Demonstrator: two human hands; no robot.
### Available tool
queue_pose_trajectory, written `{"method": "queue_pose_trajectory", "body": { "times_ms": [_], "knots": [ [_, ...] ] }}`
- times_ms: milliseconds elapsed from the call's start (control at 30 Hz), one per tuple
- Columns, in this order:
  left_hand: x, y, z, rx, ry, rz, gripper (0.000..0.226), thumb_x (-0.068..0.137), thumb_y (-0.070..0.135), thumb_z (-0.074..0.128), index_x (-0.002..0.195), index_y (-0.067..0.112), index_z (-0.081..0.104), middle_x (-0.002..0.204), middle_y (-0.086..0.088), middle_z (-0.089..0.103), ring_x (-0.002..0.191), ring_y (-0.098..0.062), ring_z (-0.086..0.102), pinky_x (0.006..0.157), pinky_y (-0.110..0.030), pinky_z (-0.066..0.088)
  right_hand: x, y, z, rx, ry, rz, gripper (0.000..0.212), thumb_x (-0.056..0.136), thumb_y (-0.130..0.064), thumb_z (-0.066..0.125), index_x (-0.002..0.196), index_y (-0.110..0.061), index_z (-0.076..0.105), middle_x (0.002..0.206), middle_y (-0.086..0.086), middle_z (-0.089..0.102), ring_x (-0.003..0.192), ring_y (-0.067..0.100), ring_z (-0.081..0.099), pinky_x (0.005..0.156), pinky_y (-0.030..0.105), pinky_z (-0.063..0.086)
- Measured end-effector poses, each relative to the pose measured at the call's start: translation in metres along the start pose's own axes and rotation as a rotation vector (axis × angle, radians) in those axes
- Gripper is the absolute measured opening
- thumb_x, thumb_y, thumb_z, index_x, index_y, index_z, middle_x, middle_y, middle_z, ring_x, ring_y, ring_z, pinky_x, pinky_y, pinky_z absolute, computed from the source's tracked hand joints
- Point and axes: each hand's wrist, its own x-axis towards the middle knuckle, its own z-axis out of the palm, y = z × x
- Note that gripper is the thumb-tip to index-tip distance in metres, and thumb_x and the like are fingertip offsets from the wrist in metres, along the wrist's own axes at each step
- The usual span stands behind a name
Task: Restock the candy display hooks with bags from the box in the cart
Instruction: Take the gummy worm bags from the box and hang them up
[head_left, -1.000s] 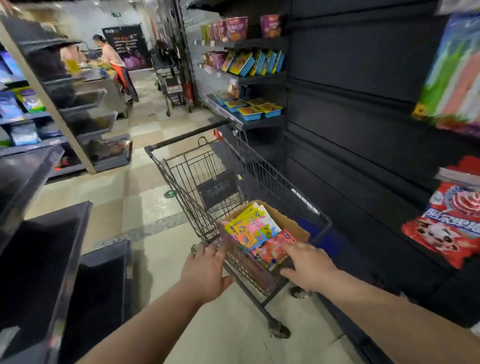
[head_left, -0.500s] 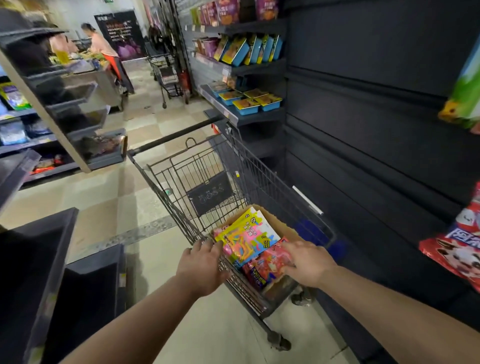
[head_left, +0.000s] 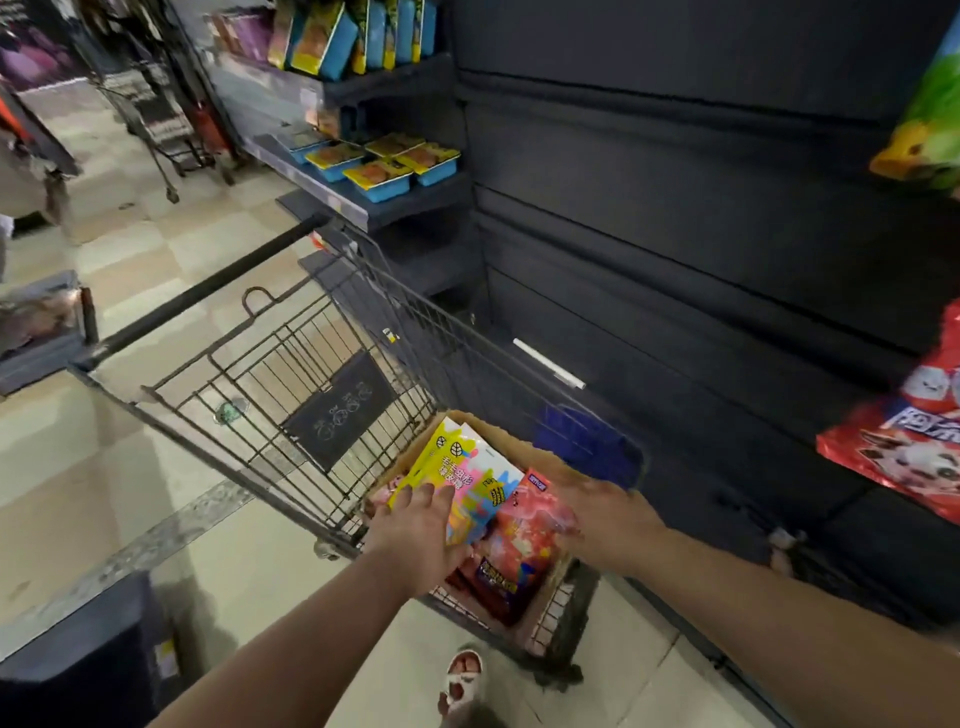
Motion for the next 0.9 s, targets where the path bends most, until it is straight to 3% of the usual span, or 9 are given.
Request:
{"method": "queue_pose_trajectory", "body": {
  "times_ms": [200,367,667,767,900],
  "knots": [
    [0.076,-0.062,0.007,-0.020,-0.082,0.047,0.079,0.090,0.060,0.043,0.153,0.021,0.015,0.158,-0.006,0.022,0.145,-0.028,0.023,0.115,-0.045,0.025,0.079,-0.018,0.018,0.015,-0.067,0.118,0.060,0.083,-0.049,0.046,0.140,-0.034,0.033,0.142,0.001,0.043,0.130,0.027,0.045,0.103,0.043,0.042],
    [0.136,-0.105,0.024,-0.075,-0.169,0.038,0.078,0.085,0.059,0.053,0.148,0.024,0.025,0.151,-0.004,0.033,0.139,-0.027,0.032,0.110,-0.045,0.034,0.128,-0.034,0.039,0.044,-0.164,0.202,0.057,0.093,-0.046,0.045,0.144,-0.023,0.033,0.141,0.006,0.048,0.128,0.025,0.047,0.099,0.034,0.042],
    [0.225,-0.119,0.071,-0.206,-0.338,0.035,0.078,0.088,0.052,0.056,0.150,0.017,0.023,0.152,-0.009,0.032,0.137,-0.029,0.035,0.108,-0.038,0.034,0.192,-0.034,0.087,0.105,-0.296,0.328,0.063,0.093,-0.046,0.046,0.147,-0.022,0.025,0.150,0.007,0.035,0.137,0.028,0.035,0.104,0.037,0.039],
    [0.250,-0.115,0.093,-0.307,-0.372,0.004,0.084,0.081,0.053,0.064,0.150,0.022,0.026,0.152,-0.009,0.031,0.135,-0.031,0.039,0.106,-0.046,0.039,0.207,-0.031,0.104,0.163,-0.313,0.364,0.060,0.093,-0.043,0.048,0.146,-0.022,0.027,0.149,0.008,0.036,0.137,0.028,0.035,0.103,0.039,0.040],
    [0.282,-0.116,0.128,-0.424,-0.365,-0.071,0.090,0.066,0.055,0.068,0.144,0.024,0.036,0.144,-0.008,0.045,0.128,-0.033,0.046,0.100,-0.051,0.044,0.224,-0.026,0.126,0.233,-0.316,0.390,0.061,0.094,-0.041,0.050,0.146,-0.023,0.025,0.147,0.008,0.040,0.133,0.028,0.041,0.104,0.040,0.041]
  ]
}}
